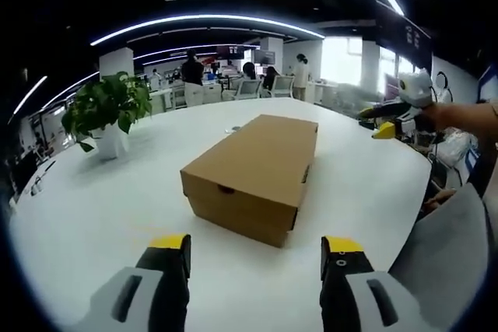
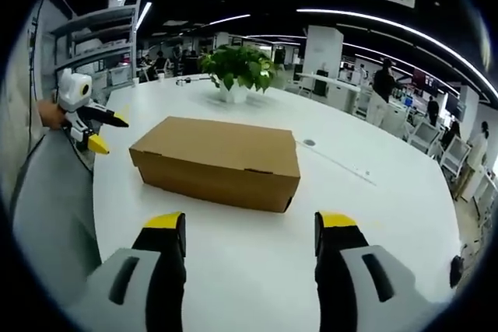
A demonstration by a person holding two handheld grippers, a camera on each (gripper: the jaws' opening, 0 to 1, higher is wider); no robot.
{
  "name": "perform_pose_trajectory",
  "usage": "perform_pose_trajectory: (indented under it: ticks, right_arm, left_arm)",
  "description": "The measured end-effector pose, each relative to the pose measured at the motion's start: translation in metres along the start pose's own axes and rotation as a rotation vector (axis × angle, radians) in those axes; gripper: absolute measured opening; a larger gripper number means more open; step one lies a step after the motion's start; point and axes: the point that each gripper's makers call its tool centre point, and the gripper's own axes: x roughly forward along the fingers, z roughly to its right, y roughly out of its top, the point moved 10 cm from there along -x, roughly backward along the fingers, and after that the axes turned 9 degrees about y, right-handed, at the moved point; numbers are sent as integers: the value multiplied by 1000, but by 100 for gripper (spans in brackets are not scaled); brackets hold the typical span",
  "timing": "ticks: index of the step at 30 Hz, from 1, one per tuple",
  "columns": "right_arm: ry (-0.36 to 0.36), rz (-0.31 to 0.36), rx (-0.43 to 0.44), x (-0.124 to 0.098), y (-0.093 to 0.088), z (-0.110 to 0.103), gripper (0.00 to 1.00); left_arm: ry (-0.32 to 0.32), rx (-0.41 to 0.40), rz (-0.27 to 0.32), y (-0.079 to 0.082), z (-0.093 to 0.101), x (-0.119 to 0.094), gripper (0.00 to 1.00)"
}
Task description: Operate the shoe box by opening the lid, removing the specified soft item, and placing it in the target area until the item is outside and the box remains undamaged.
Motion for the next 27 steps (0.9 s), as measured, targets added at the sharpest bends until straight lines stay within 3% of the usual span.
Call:
perform_pose_trajectory:
  ticks: [27]
  right_arm:
    - [120,-57,-82,45,8,42,51]
  left_arm:
    - [-32,-6,-23,0,24,30,57]
